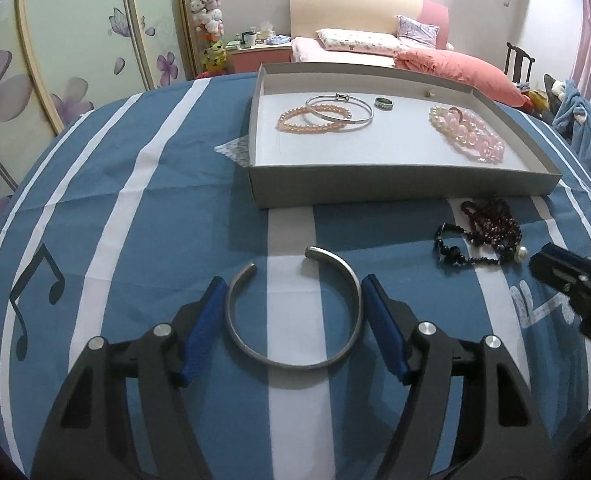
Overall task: Organize jewelry
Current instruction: 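Grasp another white pearl with the right tool while the left tool grasps the silver cuff bangle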
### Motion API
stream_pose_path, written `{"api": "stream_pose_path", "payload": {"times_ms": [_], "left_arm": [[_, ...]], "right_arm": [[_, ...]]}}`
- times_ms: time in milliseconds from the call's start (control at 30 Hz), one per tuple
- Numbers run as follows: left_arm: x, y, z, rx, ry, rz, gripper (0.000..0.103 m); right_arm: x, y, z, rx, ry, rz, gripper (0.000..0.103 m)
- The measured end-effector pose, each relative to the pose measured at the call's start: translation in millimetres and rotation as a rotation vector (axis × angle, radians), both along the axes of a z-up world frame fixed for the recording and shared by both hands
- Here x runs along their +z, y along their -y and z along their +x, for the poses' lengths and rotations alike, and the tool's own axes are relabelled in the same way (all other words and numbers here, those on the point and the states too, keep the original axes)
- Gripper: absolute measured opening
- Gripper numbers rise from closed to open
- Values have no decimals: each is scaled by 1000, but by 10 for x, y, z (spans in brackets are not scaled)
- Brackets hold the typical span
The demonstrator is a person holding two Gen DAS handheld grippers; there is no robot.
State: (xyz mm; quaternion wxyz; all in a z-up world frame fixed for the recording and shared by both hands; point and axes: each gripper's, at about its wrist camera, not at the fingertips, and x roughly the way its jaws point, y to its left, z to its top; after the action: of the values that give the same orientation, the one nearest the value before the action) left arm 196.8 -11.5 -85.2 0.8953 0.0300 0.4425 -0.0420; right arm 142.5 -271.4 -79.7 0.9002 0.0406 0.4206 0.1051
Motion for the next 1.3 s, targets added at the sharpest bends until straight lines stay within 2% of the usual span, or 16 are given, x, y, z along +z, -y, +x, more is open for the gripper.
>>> {"api": "stream_pose_path", "payload": {"times_ms": [100, 333, 800, 833, 900, 1100, 1300], "left_arm": [[-3, -6, -11, 0, 0, -1, 68], [-3, -1, -12, -1, 0, 0, 68], [1, 5, -26, -1, 0, 0, 68], [1, 5, -26, -1, 0, 0, 68], [0, 6, -25, -1, 0, 0, 68], [2, 6, -26, -1, 0, 1, 68], [2, 7, -26, -1, 0, 1, 68]], "right_arm": [[-32, -59, 39, 11, -10, -20, 25], [46, -106, 49, 16, 15, -6, 25], [28, -287, 185, 63, 16, -45, 25], [25, -297, 191, 65, 16, -47, 23], [14, -327, 200, 75, 16, -50, 13], [4, -412, 78, 146, 11, -35, 13], [27, -300, -4, 116, 13, -19, 13]]}}
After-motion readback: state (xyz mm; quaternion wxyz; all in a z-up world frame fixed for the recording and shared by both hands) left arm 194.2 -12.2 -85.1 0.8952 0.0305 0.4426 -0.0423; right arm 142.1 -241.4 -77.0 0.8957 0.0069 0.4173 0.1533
